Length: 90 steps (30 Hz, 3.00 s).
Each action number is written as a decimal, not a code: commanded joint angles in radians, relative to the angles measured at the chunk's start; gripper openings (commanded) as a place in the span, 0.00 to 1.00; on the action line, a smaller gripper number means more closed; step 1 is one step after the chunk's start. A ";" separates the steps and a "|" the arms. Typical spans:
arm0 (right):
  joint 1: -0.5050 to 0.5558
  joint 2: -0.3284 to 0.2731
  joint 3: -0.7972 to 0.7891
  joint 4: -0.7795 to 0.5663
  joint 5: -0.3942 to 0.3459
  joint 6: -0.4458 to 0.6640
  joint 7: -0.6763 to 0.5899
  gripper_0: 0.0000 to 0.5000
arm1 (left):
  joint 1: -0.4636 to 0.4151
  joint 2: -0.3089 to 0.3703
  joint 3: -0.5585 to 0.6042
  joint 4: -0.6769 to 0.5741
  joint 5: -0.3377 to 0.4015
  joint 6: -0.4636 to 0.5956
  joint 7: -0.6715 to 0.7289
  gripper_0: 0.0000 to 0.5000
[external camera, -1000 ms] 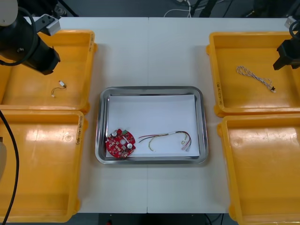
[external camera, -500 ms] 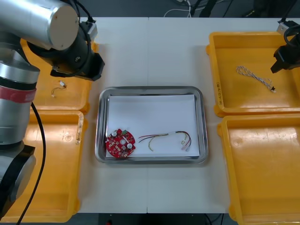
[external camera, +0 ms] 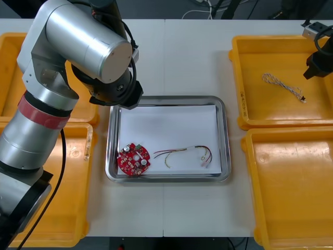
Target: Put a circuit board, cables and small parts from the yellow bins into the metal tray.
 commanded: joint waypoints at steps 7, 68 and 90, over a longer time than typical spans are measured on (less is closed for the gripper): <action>-0.088 -0.012 -0.023 0.131 0.005 -0.113 0.260 1.00 | 0.007 -0.016 -0.076 0.133 -0.022 -0.147 0.121 0.00; -0.087 0.095 -0.021 0.381 -0.108 -0.415 0.367 0.00 | 0.067 0.049 -0.122 0.133 0.022 -0.245 0.132 1.00; -0.087 0.095 -0.098 0.077 0.079 -0.073 0.370 0.00 | 0.019 0.150 0.162 -0.058 0.119 0.009 -0.023 1.00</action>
